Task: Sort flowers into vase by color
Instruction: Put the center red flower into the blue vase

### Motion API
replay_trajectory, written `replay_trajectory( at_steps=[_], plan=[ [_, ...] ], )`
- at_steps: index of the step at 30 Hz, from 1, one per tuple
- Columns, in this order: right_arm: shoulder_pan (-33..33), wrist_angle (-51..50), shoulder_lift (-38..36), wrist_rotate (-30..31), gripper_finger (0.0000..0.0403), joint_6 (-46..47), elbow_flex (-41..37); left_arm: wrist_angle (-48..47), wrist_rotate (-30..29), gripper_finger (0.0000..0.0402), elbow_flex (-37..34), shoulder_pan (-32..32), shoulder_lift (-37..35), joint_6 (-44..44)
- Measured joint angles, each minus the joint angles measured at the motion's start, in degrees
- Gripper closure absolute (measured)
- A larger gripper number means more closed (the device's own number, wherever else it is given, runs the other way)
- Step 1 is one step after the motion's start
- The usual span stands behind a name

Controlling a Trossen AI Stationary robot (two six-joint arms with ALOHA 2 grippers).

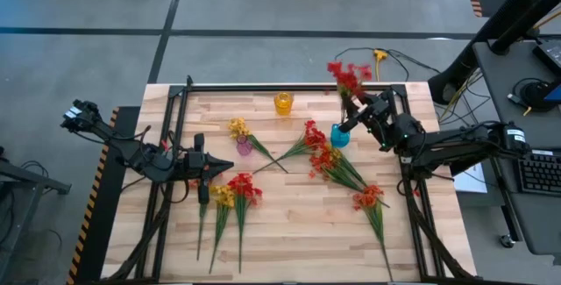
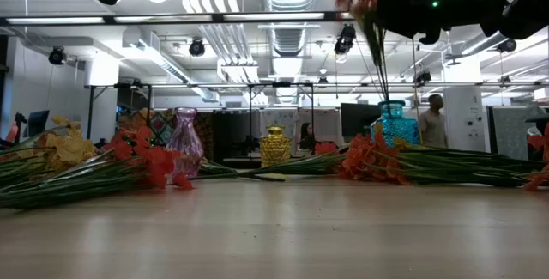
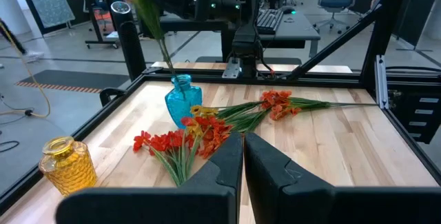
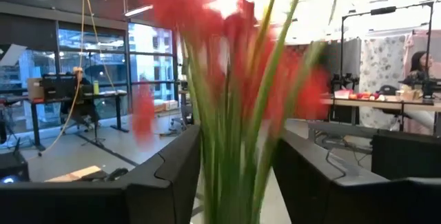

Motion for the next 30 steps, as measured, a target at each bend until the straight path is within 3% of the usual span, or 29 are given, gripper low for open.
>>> replay_trajectory(
  at_steps=[8,16,24,30],
  plan=[
    [0.0,-5.47,-1.27,-0.02,0.0199,4.29,0.0,0.0,0.0,0.0402,0.0,0.01,0.01,0.0],
    [1.01,-17.01,-5.35,0.04,0.0158,7.83,3.18,0.0,0.0,0.0402,0.0,-0.01,-0.01,0.0],
    [1.26,-45.41,-9.39,1.06,0.0122,16.7,12.25,0.0,0.01,0.0402,0.0,0.01,0.01,-0.01],
    [1.25,-70.0,-9.67,3.23,0.0119,25.6,21.69,0.0,0.02,0.0402,0.0,0.0,-0.01,-0.02]
  ],
)
